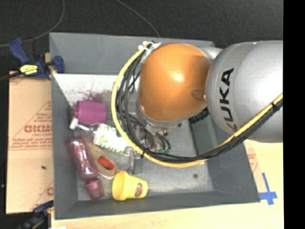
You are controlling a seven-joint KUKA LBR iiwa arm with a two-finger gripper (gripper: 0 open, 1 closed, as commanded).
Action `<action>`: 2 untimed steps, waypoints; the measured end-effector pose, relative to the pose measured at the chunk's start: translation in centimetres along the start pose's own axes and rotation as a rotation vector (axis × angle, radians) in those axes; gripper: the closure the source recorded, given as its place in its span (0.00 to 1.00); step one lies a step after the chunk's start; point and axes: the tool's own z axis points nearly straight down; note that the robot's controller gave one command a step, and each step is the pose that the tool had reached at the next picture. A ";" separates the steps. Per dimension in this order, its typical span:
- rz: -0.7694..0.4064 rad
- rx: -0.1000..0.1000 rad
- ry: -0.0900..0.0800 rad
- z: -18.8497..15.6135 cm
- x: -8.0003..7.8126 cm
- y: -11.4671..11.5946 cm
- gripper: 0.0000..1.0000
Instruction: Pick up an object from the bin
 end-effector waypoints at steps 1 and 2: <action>-0.017 0.000 0.010 3.5 0.5 -0.6 0.00; -0.180 0.001 0.002 7.1 0.4 -4.0 0.00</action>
Offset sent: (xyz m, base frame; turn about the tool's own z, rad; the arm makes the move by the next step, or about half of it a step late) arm 0.0015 -0.0370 -0.0696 -0.1824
